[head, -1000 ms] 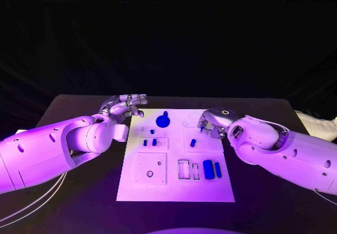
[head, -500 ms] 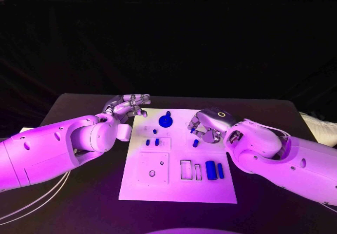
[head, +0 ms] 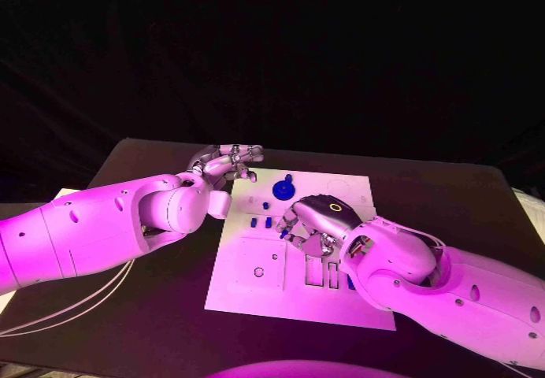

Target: Assemble the parts on the task board

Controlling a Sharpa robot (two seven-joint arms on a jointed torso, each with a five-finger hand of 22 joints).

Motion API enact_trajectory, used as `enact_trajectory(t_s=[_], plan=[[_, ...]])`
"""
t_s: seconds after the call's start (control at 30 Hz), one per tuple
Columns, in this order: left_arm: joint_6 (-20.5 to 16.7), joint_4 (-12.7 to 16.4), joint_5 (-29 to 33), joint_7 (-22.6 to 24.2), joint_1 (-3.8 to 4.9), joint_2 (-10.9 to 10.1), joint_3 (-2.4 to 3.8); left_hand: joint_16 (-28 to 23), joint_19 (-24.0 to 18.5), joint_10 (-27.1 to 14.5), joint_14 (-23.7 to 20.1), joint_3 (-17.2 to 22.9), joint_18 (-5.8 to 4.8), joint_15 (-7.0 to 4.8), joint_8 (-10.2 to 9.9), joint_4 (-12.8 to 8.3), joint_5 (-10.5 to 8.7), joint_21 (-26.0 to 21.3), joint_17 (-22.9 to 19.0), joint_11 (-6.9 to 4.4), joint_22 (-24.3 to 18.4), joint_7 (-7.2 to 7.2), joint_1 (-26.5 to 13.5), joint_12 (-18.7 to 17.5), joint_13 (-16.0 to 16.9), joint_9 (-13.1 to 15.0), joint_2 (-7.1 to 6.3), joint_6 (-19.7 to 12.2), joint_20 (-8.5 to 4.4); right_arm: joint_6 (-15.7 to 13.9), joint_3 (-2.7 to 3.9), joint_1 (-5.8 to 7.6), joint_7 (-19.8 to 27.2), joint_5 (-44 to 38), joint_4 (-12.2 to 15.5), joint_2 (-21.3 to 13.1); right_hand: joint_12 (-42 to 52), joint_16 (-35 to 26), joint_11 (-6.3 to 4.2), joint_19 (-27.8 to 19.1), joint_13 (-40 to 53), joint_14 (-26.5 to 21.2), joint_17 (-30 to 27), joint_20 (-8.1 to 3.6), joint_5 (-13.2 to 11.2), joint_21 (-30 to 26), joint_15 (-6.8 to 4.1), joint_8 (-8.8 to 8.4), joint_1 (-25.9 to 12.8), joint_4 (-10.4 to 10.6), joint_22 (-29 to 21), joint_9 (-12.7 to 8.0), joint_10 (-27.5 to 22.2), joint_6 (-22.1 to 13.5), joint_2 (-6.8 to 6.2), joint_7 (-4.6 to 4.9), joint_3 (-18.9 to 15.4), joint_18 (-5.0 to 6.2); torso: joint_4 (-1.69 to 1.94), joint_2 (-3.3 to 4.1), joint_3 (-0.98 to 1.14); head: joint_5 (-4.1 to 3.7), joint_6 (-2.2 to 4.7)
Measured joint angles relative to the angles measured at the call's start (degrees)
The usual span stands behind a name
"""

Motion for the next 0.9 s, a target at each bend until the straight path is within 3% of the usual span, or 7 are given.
enact_trajectory(t_s=[0.2, 0.33, 0.9], plan=[[0.23, 0.05, 0.00, -0.01, 0.00, 0.05, 0.00, 0.00, 0.00, 0.00, 0.00, 0.00, -0.01, 0.00, 0.00, 0.00, 0.00, -0.22, 0.00, 0.00, -0.06, 0.00, 0.00, 0.00, 0.00, 0.00, 0.00, 0.00, 0.00, 0.94, -0.48, -1.69, 0.63, 0.68, -1.75, 1.89, 0.01, 0.00, 0.00, 0.00, -0.05, 0.00, -0.07, 0.00, -0.02, 0.00, 0.00, 0.00, -0.06, 0.00, -0.12, 0.00, 0.00, 0.00, -0.06, 0.00, 0.00, 0.00, -0.05, 0.01, 0.00, 1.08, -0.26], [0.33, 0.08, 0.00, -0.01, 0.00, 0.06, 0.00, 0.00, 0.00, 0.00, 0.00, 0.00, -0.01, 0.00, 0.00, 0.00, 0.00, -0.22, 0.00, 0.00, -0.06, 0.00, 0.00, 0.00, -0.01, 0.00, 0.00, 0.00, 0.00, 1.64, -0.68, -2.12, 0.91, 0.99, -2.39, 2.41, 0.01, 0.00, 0.00, 0.00, -0.16, 0.00, -0.07, 0.00, -0.04, 0.00, 0.00, 0.00, -0.06, -0.15, -0.13, 0.00, 0.00, 0.00, -0.06, 0.00, 0.14, 0.00, -0.12, 0.04, 0.02, 1.49, -0.47], [0.57, 0.10, 0.00, -0.03, 0.00, 0.04, 0.01, 0.00, 0.00, 0.01, 0.00, 0.00, 0.00, 0.00, 0.00, 0.00, 0.00, -0.21, 0.01, 0.00, -0.06, 0.00, 0.00, 0.00, -0.01, 0.01, 0.00, 0.00, 0.00, 3.53, -0.94, -2.32, 1.21, 1.38, -4.14, 3.01, -0.01, 0.00, 0.00, 0.00, -0.15, 0.00, -0.07, 0.00, -0.23, 0.00, 0.00, -0.11, -0.51, -0.15, -0.13, 0.01, 0.00, -0.02, 0.09, 0.00, 0.14, 0.00, -0.15, 0.03, 0.08, 1.80, -0.97]])
